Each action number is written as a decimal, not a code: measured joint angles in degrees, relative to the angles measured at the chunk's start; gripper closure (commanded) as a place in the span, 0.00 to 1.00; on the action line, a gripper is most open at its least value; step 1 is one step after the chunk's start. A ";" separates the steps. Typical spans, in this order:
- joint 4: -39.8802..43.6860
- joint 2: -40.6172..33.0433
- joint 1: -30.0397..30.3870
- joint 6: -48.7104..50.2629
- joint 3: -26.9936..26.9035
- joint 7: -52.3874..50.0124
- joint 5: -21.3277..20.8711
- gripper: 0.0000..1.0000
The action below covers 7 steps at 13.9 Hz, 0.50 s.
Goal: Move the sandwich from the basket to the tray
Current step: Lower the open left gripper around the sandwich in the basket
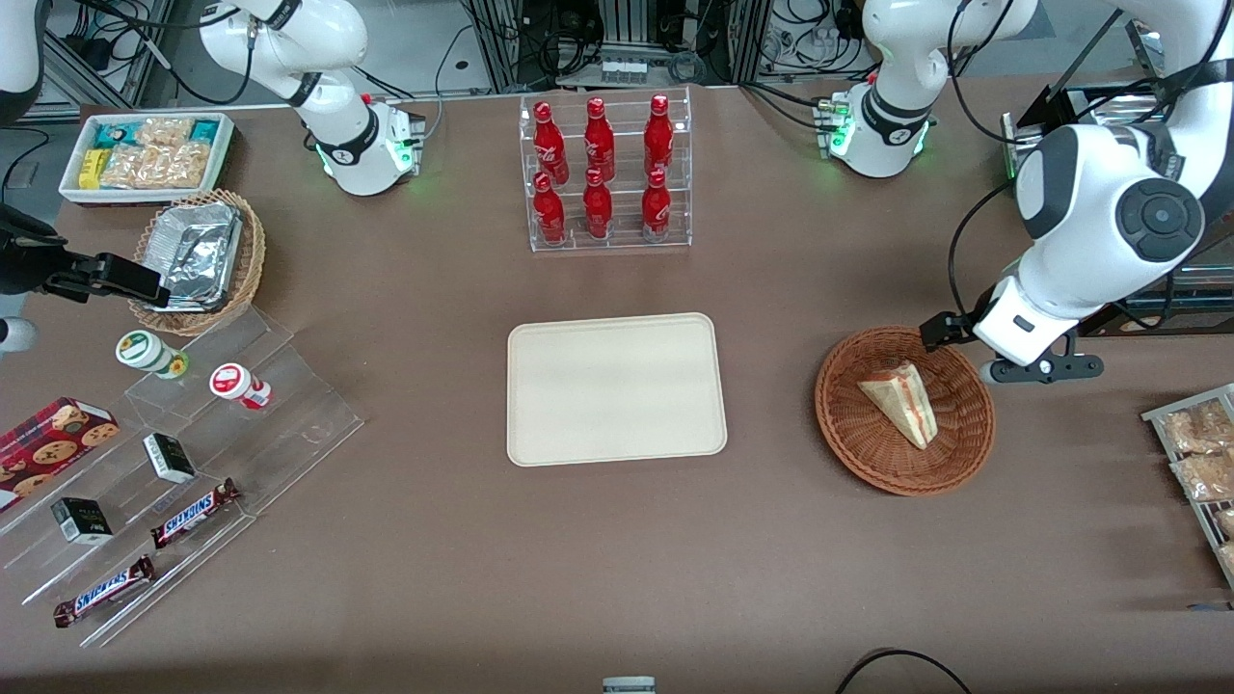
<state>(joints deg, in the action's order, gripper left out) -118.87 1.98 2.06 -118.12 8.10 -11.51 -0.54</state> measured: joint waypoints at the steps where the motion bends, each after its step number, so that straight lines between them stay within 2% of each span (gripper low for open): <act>1: -1.59 0.05 -0.06 -2.81 0.09 -2.71 0.00 0.00; 4: -5.76 0.76 -0.17 -9.62 0.93 -11.05 0.00 0.00; 7: -6.50 2.90 -0.26 -13.43 2.12 -17.19 0.00 0.00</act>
<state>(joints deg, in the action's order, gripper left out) -125.37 4.88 1.80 -131.55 10.22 -28.70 -0.54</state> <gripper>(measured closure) 0.000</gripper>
